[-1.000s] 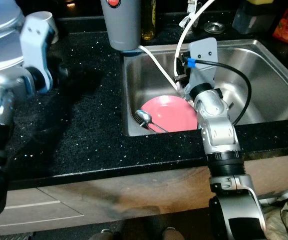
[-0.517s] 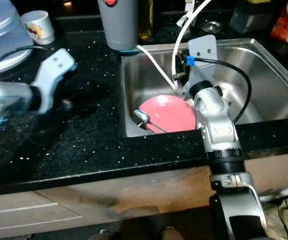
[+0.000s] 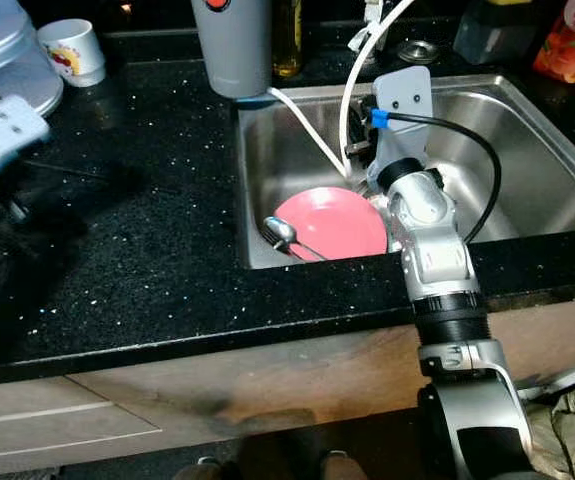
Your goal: Kitchen organization
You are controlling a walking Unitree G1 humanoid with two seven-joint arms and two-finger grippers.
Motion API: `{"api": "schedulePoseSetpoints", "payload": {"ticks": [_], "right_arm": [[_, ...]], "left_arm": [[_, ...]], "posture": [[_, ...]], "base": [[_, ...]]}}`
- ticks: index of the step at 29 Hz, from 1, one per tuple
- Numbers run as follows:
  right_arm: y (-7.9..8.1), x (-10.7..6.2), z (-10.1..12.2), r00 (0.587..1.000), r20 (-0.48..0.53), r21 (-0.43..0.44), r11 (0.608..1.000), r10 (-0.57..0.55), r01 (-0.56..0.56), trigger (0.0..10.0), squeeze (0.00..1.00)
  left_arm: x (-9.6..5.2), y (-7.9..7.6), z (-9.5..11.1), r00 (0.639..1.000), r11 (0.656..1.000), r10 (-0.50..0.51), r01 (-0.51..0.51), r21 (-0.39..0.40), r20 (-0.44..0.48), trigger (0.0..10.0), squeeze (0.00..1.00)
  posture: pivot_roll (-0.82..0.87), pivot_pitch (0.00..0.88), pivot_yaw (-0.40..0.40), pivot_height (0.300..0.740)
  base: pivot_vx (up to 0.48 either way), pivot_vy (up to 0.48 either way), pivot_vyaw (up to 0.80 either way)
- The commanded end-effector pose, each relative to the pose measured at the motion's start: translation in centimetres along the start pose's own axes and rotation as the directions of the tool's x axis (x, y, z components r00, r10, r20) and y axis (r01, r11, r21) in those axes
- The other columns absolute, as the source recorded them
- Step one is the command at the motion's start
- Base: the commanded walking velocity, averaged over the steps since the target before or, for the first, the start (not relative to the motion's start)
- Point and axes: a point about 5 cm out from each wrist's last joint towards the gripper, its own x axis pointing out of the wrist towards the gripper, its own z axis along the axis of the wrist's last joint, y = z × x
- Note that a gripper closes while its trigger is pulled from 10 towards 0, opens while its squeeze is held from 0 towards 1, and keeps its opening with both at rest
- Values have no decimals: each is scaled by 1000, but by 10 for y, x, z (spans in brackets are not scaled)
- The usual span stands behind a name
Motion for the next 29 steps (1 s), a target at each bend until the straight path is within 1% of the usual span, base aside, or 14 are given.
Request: {"api": "schedulePoseSetpoints", "payload": {"ticks": [1,5,8,10,11,12,13,19,21,23,25,27,28,29], "right_arm": [[1,2,1,1000,5,-11,1000,7,-6,10000,0],[1,2,1,1000,7,-12,1000,3,-3,10000,0],[2,2,0,1000,7,-14,1000,4,-4,10000,0],[2,2,0,1000,8,-13,1000,5,-5,10000,0],[2,2,0,1000,8,-14,1000,5,-5,10000,0],[2,1,0,1000,8,-15,1000,6,-6,10000,0],[2,1,0,1000,9,-16,1000,6,-6,10000,0],[-2,0,0,1000,11,-16,1000,3,-2,10000,0],[-4,0,-1,1000,10,-4,1000,-4,4,10000,0],[-6,0,-2,1000,7,8,1000,-10,10,10000,0],[-7,0,-3,1000,5,12,1000,-12,12,10000,0],[-8,0,-5,1000,-1,40,999,-23,23,10000,0],[-8,1,-6,1000,-3,47,999,-25,25,10000,0],[-8,1,-6,1000,-3,47,999,-25,25,10000,0]], "left_arm": [[-3,11,6,995,995,93,-92,-25,43,10000,0],[13,11,30,942,951,228,-161,-264,246,10000,0],[32,-6,24,956,883,200,-81,-463,213,10000,0],[37,-11,22,963,855,192,-70,-513,189,10000,0],[42,-17,20,969,836,181,-60,-545,170,10000,165],[44,-21,18,972,825,173,-55,-563,159,10000,165],[48,-25,17,975,803,178,-64,-592,136,10000,1000],[59,-37,9,948,757,313,-284,-588,-54,10000,1000],[57,-28,9,870,707,480,-462,-535,-117,10000,1000],[53,-20,10,753,632,632,-638,-439,-184,10000,1000],[53,-19,10,729,617,656,-668,-416,-195,10000,1000],[54,-16,8,658,549,706,-742,-384,-262,10000,1000],[55,-16,7,652,537,707,-747,-392,-274,10000,718],[55,-16,7,652,537,707,-747,-392,-274,10000,718]], "posture": [[31,153,-28,740],[29,148,-27,740],[26,146,-23,740],[25,145,-23,740],[25,145,-20,740],[25,145,-20,740],[23,145,-20,740],[23,151,-16,740],[25,150,-18,740],[28,154,-18,740],[30,154,-18,740],[32,157,-19,740],[32,157,-19,740],[32,157,-19,740]], "base": [[0,0,0],[0,0,0],[0,0,0],[0,0,0],[0,0,0],[0,0,0],[0,0,0],[0,0,0],[0,0,0],[0,0,0],[0,0,0],[0,0,0],[0,0,0],[0,0,0]]}}
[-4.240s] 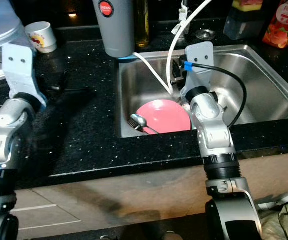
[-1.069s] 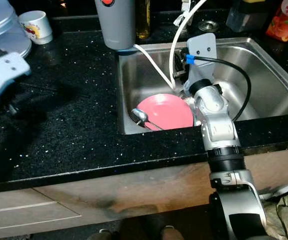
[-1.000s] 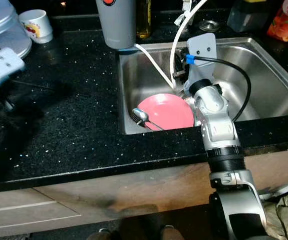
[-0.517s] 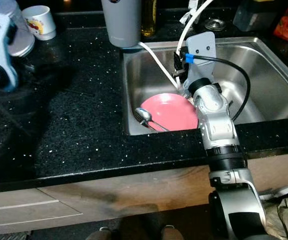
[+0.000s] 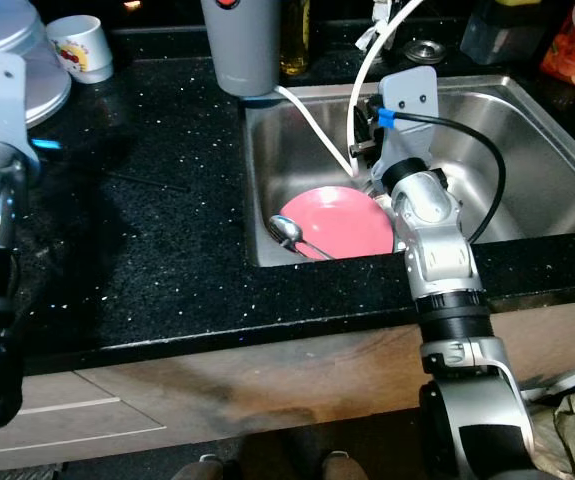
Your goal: Kitchen organization
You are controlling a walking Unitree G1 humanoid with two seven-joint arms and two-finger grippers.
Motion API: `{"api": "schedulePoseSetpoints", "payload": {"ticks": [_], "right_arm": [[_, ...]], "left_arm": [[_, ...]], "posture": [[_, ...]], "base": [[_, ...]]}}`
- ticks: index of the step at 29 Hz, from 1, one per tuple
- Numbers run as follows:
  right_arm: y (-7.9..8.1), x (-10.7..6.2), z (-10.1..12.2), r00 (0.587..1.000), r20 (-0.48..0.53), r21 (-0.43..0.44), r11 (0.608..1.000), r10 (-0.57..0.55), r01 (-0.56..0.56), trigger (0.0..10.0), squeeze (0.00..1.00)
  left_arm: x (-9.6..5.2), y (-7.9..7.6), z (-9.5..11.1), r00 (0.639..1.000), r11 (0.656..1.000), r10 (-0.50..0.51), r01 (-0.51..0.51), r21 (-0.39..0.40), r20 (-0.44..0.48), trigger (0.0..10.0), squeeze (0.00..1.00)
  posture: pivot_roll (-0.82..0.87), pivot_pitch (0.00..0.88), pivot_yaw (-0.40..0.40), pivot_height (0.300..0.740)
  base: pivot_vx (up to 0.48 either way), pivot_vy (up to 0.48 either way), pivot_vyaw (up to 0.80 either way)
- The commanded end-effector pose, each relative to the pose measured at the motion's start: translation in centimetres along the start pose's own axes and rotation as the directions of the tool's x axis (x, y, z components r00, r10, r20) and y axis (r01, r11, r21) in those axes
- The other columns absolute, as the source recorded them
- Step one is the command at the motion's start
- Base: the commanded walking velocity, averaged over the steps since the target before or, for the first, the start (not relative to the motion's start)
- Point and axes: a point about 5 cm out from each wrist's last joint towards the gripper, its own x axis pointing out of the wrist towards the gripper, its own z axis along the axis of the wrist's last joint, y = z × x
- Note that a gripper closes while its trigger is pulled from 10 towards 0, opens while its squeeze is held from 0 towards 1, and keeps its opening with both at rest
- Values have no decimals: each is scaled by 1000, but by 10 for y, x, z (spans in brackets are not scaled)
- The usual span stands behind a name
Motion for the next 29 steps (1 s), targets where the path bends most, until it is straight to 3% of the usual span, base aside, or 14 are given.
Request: {"api": "schedulePoseSetpoints", "payload": {"ticks": [1,2,3,8,13,16,18,21,29], "right_arm": [[-2,1,-1,1000,7,31,1000,-7,7,10000,0],[-2,1,-1,1000,7,31,1000,-7,7,10000,0],[-2,1,-1,1000,5,35,999,-9,8,10000,0],[-6,3,-1,1000,5,22,1000,-10,10,10000,0],[-9,4,2,1000,15,-1,1000,-6,6,10000,0],[-14,4,4,1000,23,-17,1000,-8,8,10000,0],[-14,4,4,1000,23,-21,1000,-5,6,10000,0],[-15,4,4,1000,23,-24,1000,-1,2,10000,0],[-15,9,5,1000,20,-23,1000,14,-14,10000,0]], "left_arm": [[3,-4,-7,999,1000,29,-29,12,-40,10000,216],[3,-4,-7,999,1000,29,-29,12,-40,10000,216],[5,-6,-8,998,999,34,-33,14,-53,10000,0],[12,-26,-11,994,998,6,-13,-58,-106,10000,0],[8,-44,-7,989,995,-42,29,-92,-142,10000,0],[5,-51,-9,973,990,-73,44,-135,-218,10000,0],[4,-51,-12,958,980,-89,35,-197,-272,10000,0],[5,-50,-14,945,974,-82,9,-224,-318,10000,0],[5,-37,-12,915,962,10,-119,-245,-403,10000,0]], "posture": [[34,158,-20,740],[34,158,-20,740],[35,159,-20,740],[33,162,-17,740],[25,165,-2,740],[26,167,2,740],[29,169,0,740],[31,170,-2,740],[37,172,-6,740]], "base": [[0,0,0],[0,0,0],[0,0,0],[0,0,0],[0,0,0],[0,0,0],[0,0,0],[0,0,0],[0,0,0]]}}
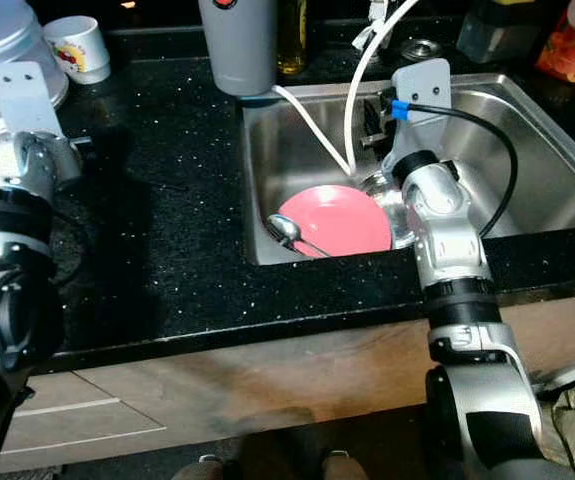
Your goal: Kitchen organization
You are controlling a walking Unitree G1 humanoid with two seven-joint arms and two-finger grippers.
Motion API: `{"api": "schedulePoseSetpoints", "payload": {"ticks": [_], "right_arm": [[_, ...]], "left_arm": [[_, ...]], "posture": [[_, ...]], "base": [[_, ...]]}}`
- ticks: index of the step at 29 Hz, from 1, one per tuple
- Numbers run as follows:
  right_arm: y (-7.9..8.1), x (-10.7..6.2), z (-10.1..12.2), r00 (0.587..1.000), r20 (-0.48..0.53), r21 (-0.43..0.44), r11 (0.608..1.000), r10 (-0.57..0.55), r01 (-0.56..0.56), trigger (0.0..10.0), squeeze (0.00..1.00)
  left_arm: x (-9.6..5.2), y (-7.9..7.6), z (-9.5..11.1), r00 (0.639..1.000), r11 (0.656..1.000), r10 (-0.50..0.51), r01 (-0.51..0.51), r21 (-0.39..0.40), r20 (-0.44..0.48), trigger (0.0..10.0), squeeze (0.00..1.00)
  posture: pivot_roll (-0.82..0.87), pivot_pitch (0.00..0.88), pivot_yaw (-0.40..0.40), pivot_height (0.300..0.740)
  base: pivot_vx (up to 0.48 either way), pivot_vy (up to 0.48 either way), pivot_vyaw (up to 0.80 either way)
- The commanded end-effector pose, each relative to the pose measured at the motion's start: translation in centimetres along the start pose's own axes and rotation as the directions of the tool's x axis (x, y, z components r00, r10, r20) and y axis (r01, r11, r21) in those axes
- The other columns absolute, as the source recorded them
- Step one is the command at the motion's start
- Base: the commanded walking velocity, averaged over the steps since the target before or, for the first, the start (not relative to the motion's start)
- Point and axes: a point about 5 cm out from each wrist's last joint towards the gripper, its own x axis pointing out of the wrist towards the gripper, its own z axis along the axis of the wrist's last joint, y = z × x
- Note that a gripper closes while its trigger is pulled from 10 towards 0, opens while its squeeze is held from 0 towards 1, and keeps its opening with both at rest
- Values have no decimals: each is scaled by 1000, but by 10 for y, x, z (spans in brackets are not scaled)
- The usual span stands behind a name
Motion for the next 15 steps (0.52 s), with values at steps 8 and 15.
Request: {"api": "schedulePoseSetpoints", "payload": {"ticks": [8,15], "right_arm": [[-2,3,1,1000,5,-14,1000,13,-13,10000,0],[-3,4,3,1000,14,-29,999,19,-18,10000,0]], "left_arm": [[5,10,-13,984,993,112,-115,-11,-136,10000,0],[4,5,-28,953,992,68,-97,-84,-296,4353,0]], "posture": [[37,174,-7,740],[35,173,-4,740]], "base": [[0,0,0],[0,0,0]]}}
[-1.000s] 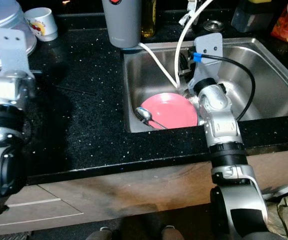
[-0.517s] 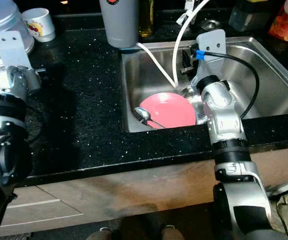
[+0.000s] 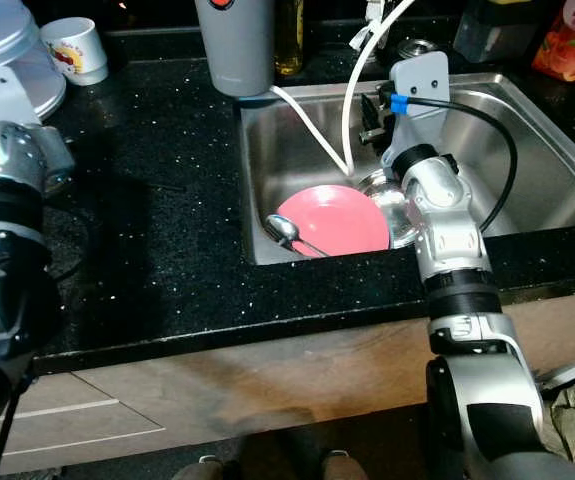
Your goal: Kitchen organization
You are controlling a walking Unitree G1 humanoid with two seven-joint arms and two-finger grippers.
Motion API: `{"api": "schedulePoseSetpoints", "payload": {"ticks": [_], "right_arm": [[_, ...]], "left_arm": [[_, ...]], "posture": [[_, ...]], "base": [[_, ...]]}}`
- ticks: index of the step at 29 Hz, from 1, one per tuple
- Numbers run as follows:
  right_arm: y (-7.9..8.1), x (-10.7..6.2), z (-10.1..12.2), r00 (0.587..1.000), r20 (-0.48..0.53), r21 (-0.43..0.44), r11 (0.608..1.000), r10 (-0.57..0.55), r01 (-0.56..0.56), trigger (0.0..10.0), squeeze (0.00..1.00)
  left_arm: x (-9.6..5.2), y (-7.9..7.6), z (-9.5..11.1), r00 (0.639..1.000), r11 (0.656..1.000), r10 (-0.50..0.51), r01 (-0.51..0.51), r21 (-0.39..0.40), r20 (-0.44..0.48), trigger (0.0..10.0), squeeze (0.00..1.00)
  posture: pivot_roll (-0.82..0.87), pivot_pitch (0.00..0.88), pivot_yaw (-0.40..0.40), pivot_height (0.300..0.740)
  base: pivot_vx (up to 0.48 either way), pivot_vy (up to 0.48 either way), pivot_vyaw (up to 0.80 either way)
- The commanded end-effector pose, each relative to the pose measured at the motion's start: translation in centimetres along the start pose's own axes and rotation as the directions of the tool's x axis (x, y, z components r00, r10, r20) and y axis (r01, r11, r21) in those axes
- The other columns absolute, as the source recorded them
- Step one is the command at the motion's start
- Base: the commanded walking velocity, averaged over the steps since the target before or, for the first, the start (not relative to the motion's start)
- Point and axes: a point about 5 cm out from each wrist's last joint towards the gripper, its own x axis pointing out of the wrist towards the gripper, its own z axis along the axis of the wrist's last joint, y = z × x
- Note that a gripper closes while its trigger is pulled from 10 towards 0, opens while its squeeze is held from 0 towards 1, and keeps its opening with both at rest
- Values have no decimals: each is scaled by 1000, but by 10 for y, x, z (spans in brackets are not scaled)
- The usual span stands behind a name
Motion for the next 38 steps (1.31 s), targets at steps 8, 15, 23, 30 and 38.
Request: {"api": "schedulePoseSetpoints", "payload": {"ticks": [8,15,23,30,38], "right_arm": [[-1,1,2,1000,11,-18,1000,9,-9,10000,0],[0,1,1,1000,13,-17,1000,10,-10,10000,0],[0,1,0,1000,14,-15,1000,8,-8,10000,0],[-2,1,2,1000,23,-14,1000,-3,4,10000,0],[-2,1,7,999,38,-11,1000,-5,5,10000,0]], "left_arm": [[7,-4,-31,976,1000,-22,23,1,-215,0,0],[6,-4,-36,963,999,-32,25,-31,-267,0,0],[3,-8,-35,963,997,-68,59,-42,-259,0,0],[-29,-46,-18,809,783,-578,515,-350,-104,0,0],[-48,-45,0,635,439,-747,693,-571,196,0,0]], "posture": [[37,168,-4,740],[37,164,-4,740],[37,157,-3,740],[35,161,-1,740],[37,167,-1,740]], "base": [[0,0,0],[0,0,0],[0,0,0],[0,0,0],[0,0,0]]}}
